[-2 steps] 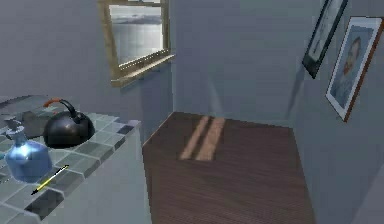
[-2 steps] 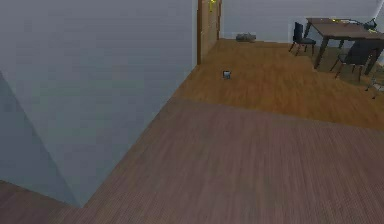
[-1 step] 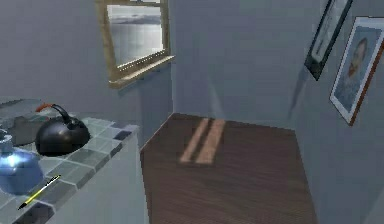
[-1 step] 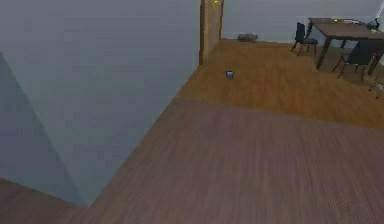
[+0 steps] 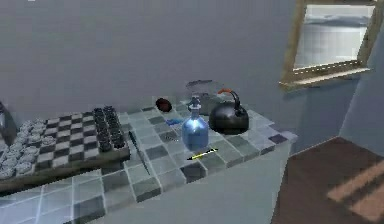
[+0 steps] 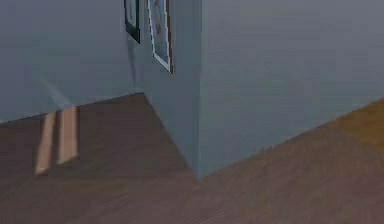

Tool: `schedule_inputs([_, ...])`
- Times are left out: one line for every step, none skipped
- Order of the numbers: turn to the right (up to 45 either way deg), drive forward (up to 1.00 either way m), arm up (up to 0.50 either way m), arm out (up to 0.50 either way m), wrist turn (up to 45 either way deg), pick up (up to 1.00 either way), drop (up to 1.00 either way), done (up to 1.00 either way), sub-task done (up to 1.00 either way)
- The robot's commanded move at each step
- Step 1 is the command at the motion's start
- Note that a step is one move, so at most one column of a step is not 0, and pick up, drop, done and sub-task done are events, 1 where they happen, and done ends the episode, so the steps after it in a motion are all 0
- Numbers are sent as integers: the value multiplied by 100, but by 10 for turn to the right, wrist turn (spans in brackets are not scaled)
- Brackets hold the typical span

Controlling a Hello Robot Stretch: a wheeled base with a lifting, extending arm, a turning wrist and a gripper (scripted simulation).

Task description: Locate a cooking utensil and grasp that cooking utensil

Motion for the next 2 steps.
schedule_inputs([-450,0,0,0,0,0,0,0,0])
schedule_inputs([-300,0,0,0,0,0,0,0,0])
